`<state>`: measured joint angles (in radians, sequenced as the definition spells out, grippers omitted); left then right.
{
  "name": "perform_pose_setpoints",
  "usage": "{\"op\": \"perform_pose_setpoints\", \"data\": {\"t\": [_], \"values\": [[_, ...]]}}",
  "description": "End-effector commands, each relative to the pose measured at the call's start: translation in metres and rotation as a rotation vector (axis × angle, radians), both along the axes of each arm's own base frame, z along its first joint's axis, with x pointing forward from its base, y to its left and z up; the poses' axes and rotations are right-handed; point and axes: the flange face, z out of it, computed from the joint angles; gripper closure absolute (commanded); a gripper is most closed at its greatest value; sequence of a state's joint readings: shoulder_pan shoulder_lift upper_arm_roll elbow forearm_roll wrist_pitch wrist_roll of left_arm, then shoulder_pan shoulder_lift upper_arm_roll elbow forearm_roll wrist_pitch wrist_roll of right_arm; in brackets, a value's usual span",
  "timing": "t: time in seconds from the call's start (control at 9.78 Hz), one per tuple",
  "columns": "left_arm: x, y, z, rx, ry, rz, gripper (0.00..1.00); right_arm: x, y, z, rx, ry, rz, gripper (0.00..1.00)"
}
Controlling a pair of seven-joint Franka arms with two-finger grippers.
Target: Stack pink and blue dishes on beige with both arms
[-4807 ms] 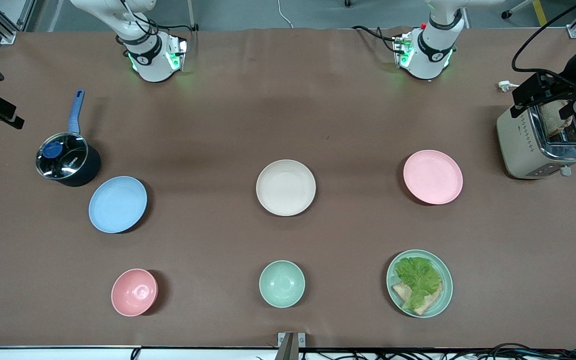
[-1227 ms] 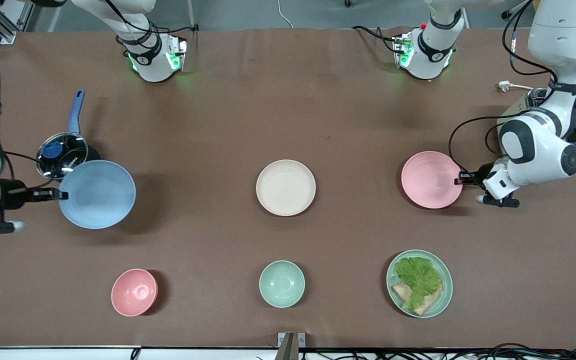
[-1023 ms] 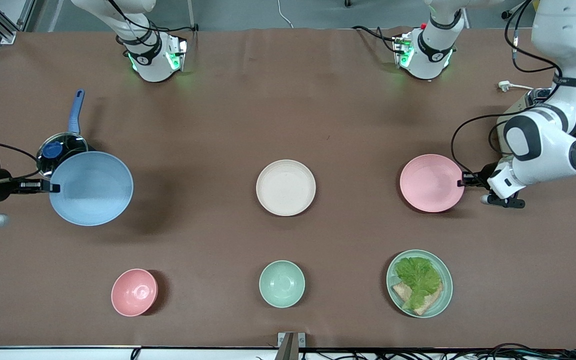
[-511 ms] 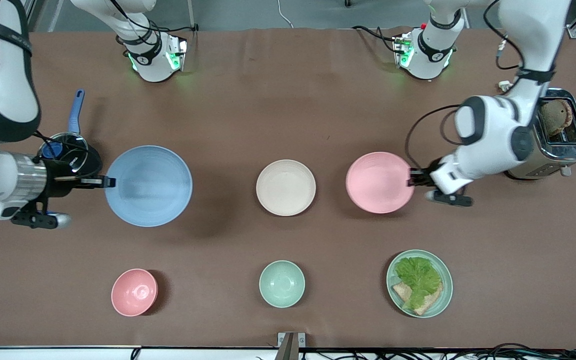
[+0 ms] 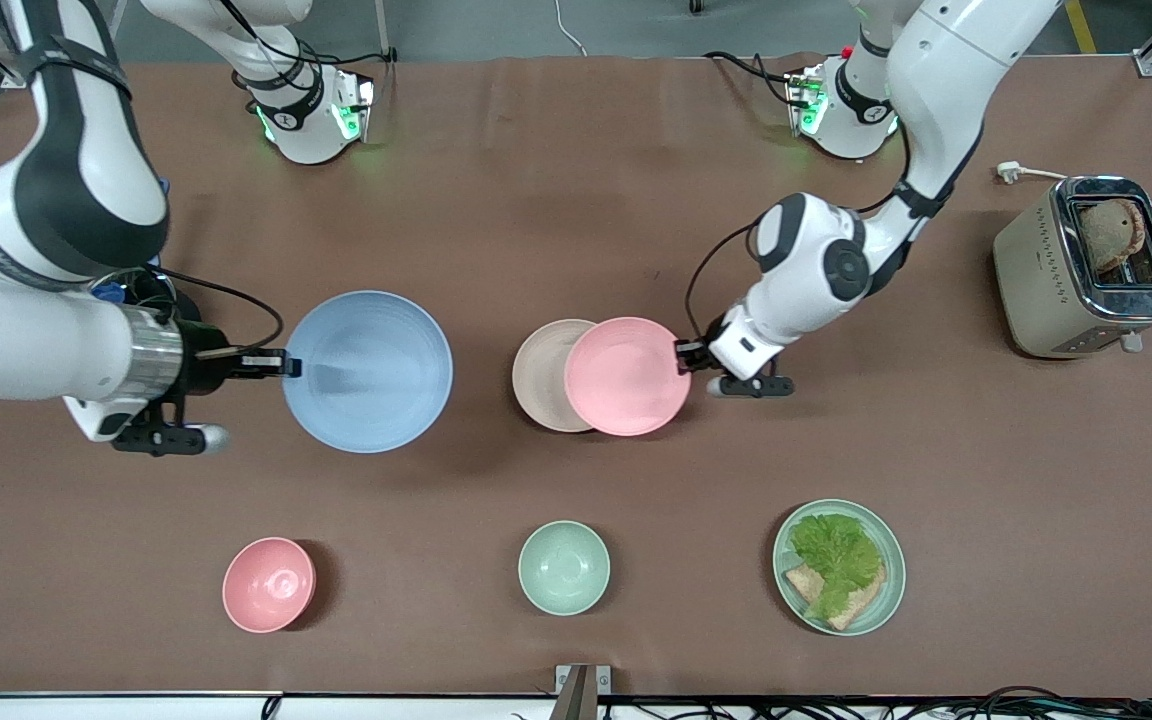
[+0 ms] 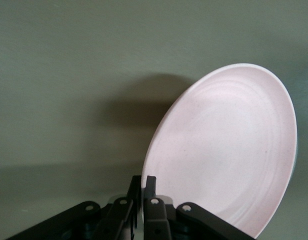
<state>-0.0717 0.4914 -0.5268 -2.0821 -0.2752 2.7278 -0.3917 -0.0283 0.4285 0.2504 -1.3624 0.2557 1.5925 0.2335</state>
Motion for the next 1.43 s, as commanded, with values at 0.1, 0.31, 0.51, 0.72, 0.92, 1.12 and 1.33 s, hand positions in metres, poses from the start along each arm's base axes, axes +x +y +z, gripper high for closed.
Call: {"op": "perform_pose_setpoints", "data": {"t": [0.1, 0.31, 0.51, 0.72, 0.92, 1.12, 1.33], "values": [[-0.012, -0.047, -0.012, 0.065, 0.012, 0.039, 0.99, -0.007, 0.017, -0.017, -0.004, 0.009, -0.012, 1.0], [-0.02, -0.067, -0.022, 0.115, -0.005, 0.061, 0.98, -0.013, 0.028, -0.041, -0.003, 0.014, -0.013, 1.0], [-0.025, -0.077, -0.029, 0.144, -0.018, 0.096, 0.74, -0.015, 0.033, -0.046, -0.006, 0.02, -0.02, 1.0], [-0.021, -0.076, -0.02, 0.15, -0.037, 0.105, 0.1, -0.024, 0.05, -0.071, -0.005, 0.023, -0.022, 1.0], [-0.014, -0.061, 0.011, 0.21, -0.079, 0.08, 0.0, -0.035, 0.08, -0.085, -0.005, 0.026, -0.068, 1.0], [0.005, -0.018, 0.053, 0.359, -0.119, -0.021, 0.0, -0.057, 0.126, -0.119, 0.01, 0.011, -0.128, 1.0], [0.02, 0.039, 0.108, 0.518, -0.123, -0.093, 0.0, -0.076, 0.182, -0.141, 0.019, -0.003, -0.177, 1.0]]}}
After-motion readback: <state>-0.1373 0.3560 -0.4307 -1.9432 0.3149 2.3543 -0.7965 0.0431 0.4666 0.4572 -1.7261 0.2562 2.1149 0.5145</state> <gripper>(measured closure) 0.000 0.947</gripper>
